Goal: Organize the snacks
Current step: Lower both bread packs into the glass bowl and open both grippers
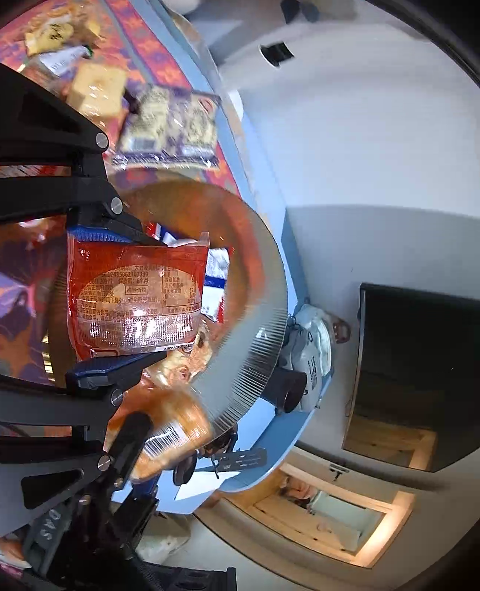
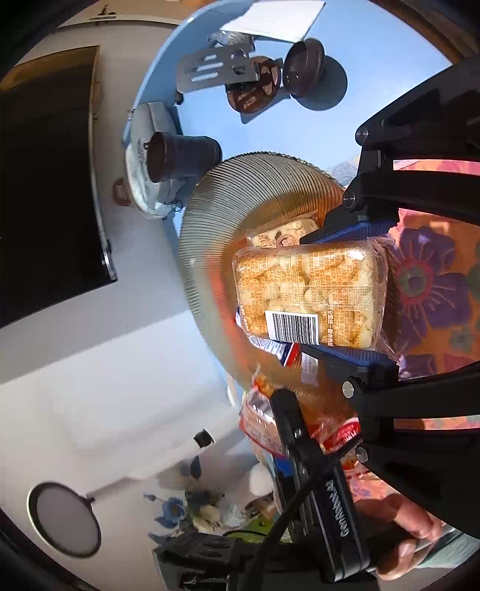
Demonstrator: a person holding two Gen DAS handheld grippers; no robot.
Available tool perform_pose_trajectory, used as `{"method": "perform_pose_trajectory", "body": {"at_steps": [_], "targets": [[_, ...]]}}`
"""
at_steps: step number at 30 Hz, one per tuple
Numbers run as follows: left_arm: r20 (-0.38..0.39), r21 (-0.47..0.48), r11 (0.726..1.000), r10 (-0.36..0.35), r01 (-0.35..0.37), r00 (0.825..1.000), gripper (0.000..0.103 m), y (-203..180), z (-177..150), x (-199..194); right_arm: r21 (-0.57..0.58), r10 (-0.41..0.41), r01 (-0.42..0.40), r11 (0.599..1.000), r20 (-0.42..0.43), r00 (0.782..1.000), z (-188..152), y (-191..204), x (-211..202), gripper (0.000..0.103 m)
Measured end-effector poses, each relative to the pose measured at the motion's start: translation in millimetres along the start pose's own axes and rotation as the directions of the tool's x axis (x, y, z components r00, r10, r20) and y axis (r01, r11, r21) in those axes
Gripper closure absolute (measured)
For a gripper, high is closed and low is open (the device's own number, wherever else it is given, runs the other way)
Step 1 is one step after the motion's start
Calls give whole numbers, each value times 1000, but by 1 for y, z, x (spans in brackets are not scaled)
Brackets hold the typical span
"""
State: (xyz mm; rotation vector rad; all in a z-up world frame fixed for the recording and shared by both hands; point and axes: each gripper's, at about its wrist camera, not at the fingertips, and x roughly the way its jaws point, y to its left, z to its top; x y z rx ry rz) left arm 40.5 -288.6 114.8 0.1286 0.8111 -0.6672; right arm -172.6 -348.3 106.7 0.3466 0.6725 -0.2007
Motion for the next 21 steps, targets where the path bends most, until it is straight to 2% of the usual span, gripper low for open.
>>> {"method": "perform_pose_trajectory", "body": {"at_steps": [1,2,3,9,11,16,21], "targets": [[4,7,1000,8,-8,1000,50,-2,2,2,10,0,0,1000,4,1000,1,-2,1,50],[9,16,1000,16,-16,1000,45,-3,4,3,17,1,-2,1000,6,1000,2,-3,2,40],[15,15,1000,25,-25,1000,39,-1,4,2,25,2,-2,1000,11,1000,2,-5,0,36],[63,-55,998,-6,10,998,39,26,-9,-34,-20,28,-26,999,60,998,-5,4,-20,36],[97,-92,996,1,8,995,39,41,-21,-58,-44,55,-53,998,61,997,-8,12,-25,36],[165,-168,984,84,-56,983,39,78,-55,-116,-126,112,-105,986,49,992,-19,47,-33,36],[204,-302,945,193,-126,960,37,125,-103,-168,-226,175,-167,960,13,985,-37,94,-27,36]]}}
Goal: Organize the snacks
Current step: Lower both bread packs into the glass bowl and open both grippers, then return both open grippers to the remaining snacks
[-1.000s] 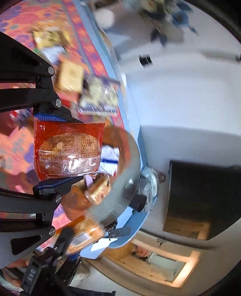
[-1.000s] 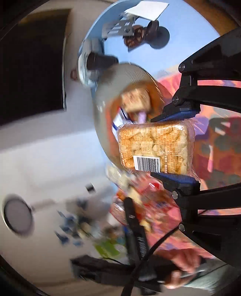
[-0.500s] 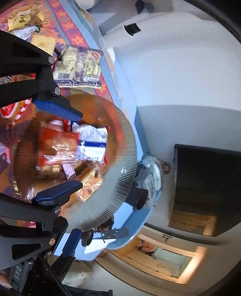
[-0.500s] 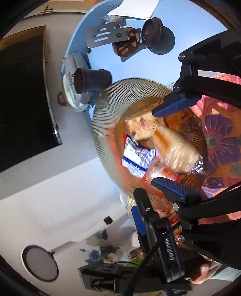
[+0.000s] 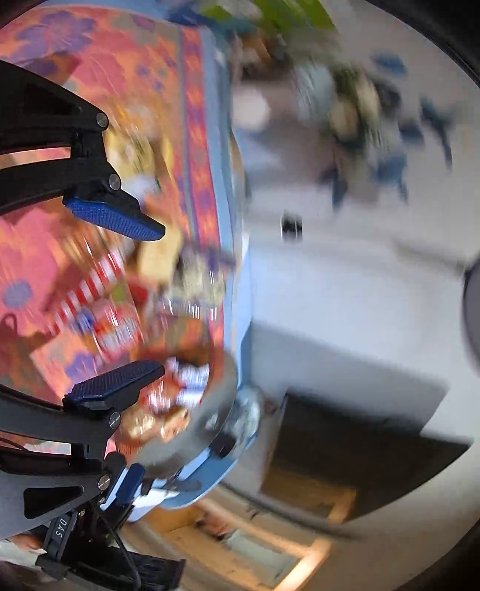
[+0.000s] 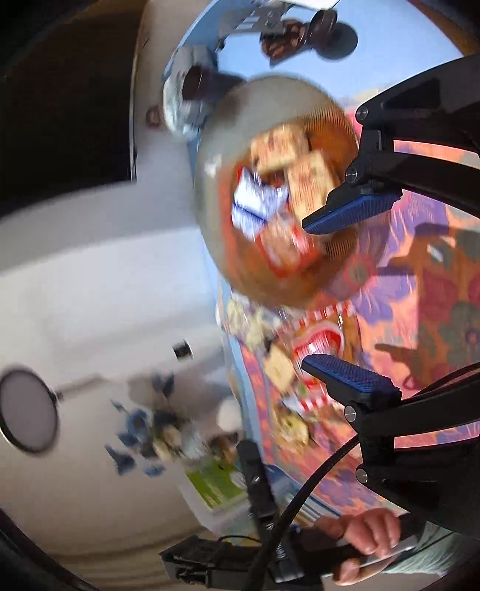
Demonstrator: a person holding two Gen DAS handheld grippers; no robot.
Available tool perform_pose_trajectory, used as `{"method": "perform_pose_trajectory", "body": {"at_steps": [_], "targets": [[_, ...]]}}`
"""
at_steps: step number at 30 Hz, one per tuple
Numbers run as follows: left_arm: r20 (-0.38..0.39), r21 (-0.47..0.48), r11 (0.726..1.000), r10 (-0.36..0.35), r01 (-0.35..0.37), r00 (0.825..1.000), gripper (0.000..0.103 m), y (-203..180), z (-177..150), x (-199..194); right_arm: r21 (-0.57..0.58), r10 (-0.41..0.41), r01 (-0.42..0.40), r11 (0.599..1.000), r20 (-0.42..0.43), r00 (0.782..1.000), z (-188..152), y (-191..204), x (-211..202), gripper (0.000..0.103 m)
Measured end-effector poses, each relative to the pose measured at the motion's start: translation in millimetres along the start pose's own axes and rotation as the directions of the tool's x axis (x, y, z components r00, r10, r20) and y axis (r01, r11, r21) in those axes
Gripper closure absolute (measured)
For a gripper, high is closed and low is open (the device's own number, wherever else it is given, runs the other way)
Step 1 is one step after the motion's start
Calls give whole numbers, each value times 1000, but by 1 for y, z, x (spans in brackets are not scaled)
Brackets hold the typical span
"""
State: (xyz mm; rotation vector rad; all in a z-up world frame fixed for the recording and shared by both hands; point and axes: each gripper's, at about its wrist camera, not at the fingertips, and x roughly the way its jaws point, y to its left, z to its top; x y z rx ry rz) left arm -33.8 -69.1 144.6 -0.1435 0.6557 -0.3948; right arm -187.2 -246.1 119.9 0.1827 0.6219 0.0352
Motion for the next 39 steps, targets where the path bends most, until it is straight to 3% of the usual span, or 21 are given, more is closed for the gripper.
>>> {"method": "perform_pose_trajectory", "body": {"at_steps": [3,7,12,16,24,27,30,33,36,39], "targets": [[17,-75,992,99,-97,995,35,48,-24,-20,-48,39,-40,998,-27,999,-9,21,16,36],[-44,-134,964,224,-228,974,35,100,-57,-14,-107,97,-102,989,-50,994,-23,43,45,36],[-128,-191,942,255,-276,958,35,139,-89,12,-133,118,-131,982,-98,988,-38,52,75,36],[-176,-247,932,228,-267,958,35,157,-102,25,-120,116,-131,984,-124,985,-40,45,84,35],[-178,-265,935,192,-235,965,35,158,-104,24,-63,168,-178,982,-131,977,-39,31,85,33],[-149,-290,943,123,-162,981,35,160,-95,16,-63,172,-180,982,-114,979,-39,31,80,25],[-100,-306,942,115,-140,988,15,163,-77,2,-53,173,-180,982,-110,979,-38,31,77,24],[-69,-371,924,77,-97,995,13,177,-50,-5,7,202,-203,979,-139,969,-37,30,76,24],[-118,-499,863,20,-77,993,12,203,-29,18,149,293,-270,951,-170,941,-34,26,76,24],[-132,-559,827,-11,-65,991,12,219,-20,48,304,337,-273,913,-182,924,-30,19,80,24]]}}
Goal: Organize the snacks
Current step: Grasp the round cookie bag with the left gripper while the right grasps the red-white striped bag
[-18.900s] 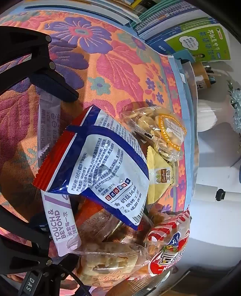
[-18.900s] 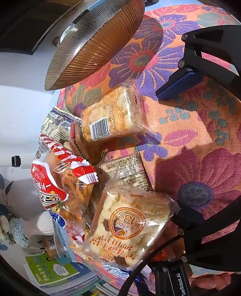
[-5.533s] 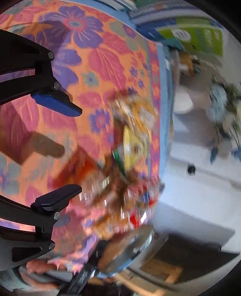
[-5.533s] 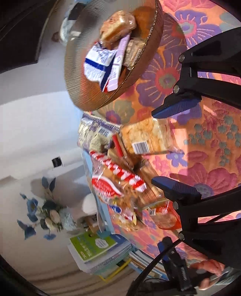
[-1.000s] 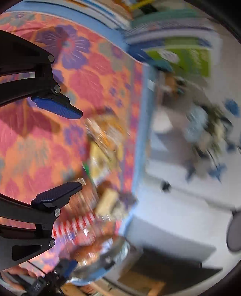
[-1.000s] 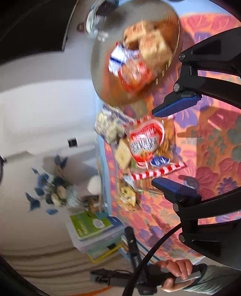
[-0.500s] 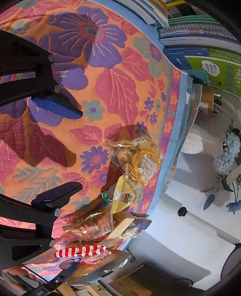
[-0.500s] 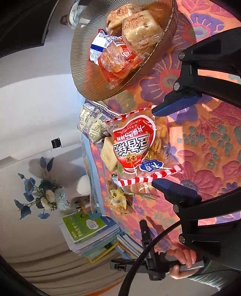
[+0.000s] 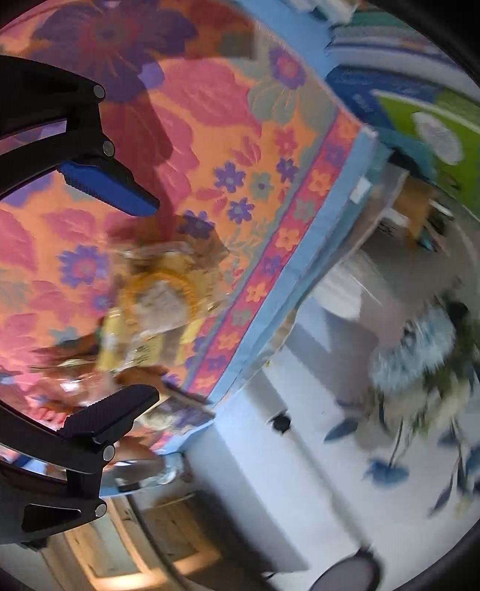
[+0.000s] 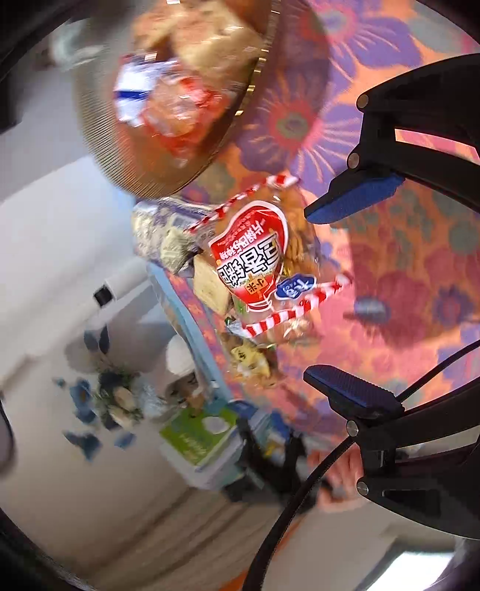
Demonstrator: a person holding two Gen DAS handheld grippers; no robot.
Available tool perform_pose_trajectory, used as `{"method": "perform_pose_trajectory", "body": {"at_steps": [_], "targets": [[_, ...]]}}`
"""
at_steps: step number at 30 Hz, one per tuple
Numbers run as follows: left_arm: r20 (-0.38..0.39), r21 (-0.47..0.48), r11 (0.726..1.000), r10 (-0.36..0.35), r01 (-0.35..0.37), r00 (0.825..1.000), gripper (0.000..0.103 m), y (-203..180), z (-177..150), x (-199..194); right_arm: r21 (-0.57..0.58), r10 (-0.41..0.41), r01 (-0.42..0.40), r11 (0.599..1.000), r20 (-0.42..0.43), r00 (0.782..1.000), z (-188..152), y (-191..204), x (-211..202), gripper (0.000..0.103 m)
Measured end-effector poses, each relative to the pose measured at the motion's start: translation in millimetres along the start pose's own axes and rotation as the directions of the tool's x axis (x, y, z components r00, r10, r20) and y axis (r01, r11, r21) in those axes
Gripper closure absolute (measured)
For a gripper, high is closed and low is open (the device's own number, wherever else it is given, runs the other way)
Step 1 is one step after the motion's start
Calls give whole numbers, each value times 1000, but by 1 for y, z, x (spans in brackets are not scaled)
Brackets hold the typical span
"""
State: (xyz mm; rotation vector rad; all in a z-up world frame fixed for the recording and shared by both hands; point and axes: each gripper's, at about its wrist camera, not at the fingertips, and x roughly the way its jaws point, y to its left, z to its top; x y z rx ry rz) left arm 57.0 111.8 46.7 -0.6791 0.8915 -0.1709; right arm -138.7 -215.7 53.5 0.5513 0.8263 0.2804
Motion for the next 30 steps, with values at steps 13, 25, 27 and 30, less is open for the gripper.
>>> {"method": "perform_pose_trajectory", "body": {"at_steps": [13,25,27,30], "targets": [[-36,49,998,-42,44,998,31,5,2,53,481,-12,27,876,-35,999,22,-25,42,23],[48,105,994,10,-15,999,46,2,-6,34,529,-212,229,817,-93,973,28,-17,86,20],[50,84,996,-27,23,998,46,6,-5,30,484,-228,236,843,-77,971,28,-15,89,30],[71,81,996,-29,23,997,46,7,-4,24,440,-224,232,868,-70,972,23,-14,85,34]]}}
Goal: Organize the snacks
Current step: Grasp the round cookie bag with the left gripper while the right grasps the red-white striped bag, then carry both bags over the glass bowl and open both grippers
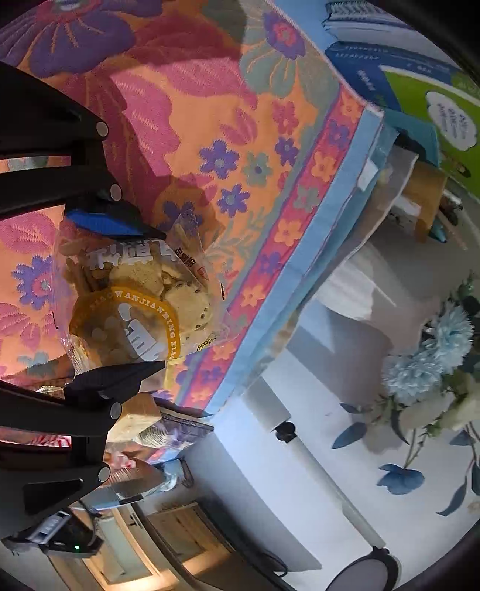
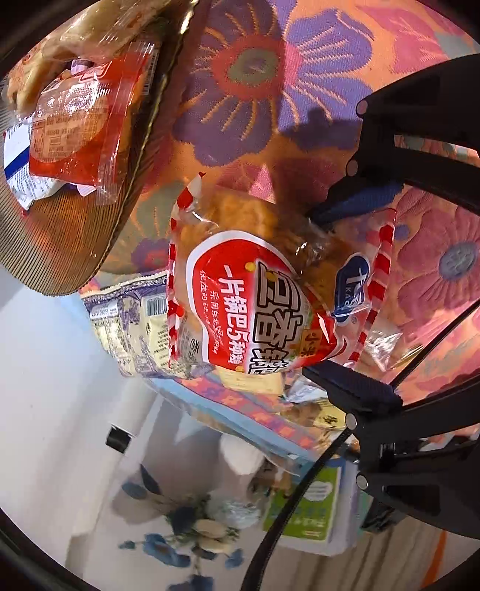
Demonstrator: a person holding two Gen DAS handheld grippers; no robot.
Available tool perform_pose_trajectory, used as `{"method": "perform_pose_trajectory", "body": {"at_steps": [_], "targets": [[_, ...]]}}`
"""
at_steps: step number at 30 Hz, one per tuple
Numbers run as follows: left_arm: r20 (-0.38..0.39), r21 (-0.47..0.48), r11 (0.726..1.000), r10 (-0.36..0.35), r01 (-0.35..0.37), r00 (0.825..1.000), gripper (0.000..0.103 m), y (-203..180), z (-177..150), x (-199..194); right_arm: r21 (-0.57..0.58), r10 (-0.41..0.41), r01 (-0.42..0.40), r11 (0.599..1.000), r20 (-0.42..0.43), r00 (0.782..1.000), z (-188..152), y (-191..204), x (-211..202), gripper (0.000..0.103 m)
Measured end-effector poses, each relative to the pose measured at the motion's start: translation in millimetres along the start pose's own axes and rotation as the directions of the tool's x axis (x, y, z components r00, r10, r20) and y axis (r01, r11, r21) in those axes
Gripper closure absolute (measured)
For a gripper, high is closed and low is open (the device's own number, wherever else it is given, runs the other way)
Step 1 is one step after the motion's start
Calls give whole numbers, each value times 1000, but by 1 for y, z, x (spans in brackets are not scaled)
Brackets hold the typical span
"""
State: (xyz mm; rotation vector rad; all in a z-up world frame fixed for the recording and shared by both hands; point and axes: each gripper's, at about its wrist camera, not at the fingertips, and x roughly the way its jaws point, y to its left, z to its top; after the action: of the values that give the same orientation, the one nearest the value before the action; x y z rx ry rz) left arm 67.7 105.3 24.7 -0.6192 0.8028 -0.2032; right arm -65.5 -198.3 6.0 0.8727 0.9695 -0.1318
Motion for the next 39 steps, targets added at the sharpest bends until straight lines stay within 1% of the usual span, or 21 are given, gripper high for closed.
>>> {"method": "perform_pose_trajectory", "body": {"at_steps": [2,4,6,8,9,10,13,14,15,16,17,18,20,22,24,28,32,35,37,38,39], "targets": [[25,14,1000,1,-1,1000,46,-2,-2,-8,-39,13,-13,999,-2,1000,-6,-4,-6,36],[29,31,999,-13,12,999,46,-6,-7,-17,-110,17,-19,994,-19,1000,-15,-6,-13,36],[17,49,999,-24,23,1000,46,-11,-21,-27,-249,-3,-9,969,-46,999,-31,-6,-25,38],[-9,82,996,-35,36,999,46,-17,-41,-36,-395,-47,22,918,-54,997,-46,-8,-38,38],[-20,96,995,-36,38,999,46,-21,-54,-41,-464,-69,34,885,-58,996,-54,-9,-43,38],[-25,105,994,-36,38,999,46,-23,-62,-42,-546,-99,49,836,-63,993,-64,-9,-50,38],[-28,147,989,-24,28,999,46,-34,-87,-49,-653,-136,74,754,-45,990,-75,-12,-65,37],[-23,165,986,-16,20,1000,46,-36,-92,-50,-673,-152,101,733,-17,988,-75,-13,-71,34],[-21,185,983,-13,17,1000,46,-38,-98,-52,-676,-169,133,725,13,985,-74,-15,-77,32],[-25,198,980,-22,27,999,46,-39,-102,-51,-670,-176,155,726,36,984,-73,-16,-82,30],[-33,201,979,-36,42,999,46,-39,-104,-51,-653,-178,175,737,62,982,-70,-20,-90,24],[-33,202,978,-39,45,999,46,-39,-105,-50,-629,-171,185,755,83,982,-69,-25,-97,21],[-31,199,978,-49,54,998,46,-37,-105,-49,-579,-131,156,800,86,988,-68,-33,-105,21],[-38,184,981,-58,64,998,46,-33,-105,-48,-527,-66,78,846,41,997,-67,-37,-105,21],[-35,178,982,-55,60,998,46,-31,-105,-49,-495,-27,37,868,27,999,-66,-38,-104,20],[-5,171,984,-49,49,999,46,-31,-107,-54,-402,-14,36,915,56,998,-63,-29,-85,19],[8,152,986,-63,61,998,46,-26,-107,-58,-360,-43,59,931,51,998,-55,-27,-61,19],[4,152,986,-68,66,998,46,-26,-107,-57,-331,6,-1,944,13,1000,-48,-34,-51,19],[-3,165,985,-57,56,998,46,-29,-108,-55,-348,5,9,937,39,999,-50,-32,-51,19],[-5,170,984,-55,55,998,46,-30,-108,-54,-361,-1,17,932,44,999,-53,-31,-52,24],[-7,176,983,-52,53,999,46,-31,-108,-53,-373,3,14,928,45,999,-55,-30,-51,33]]}}
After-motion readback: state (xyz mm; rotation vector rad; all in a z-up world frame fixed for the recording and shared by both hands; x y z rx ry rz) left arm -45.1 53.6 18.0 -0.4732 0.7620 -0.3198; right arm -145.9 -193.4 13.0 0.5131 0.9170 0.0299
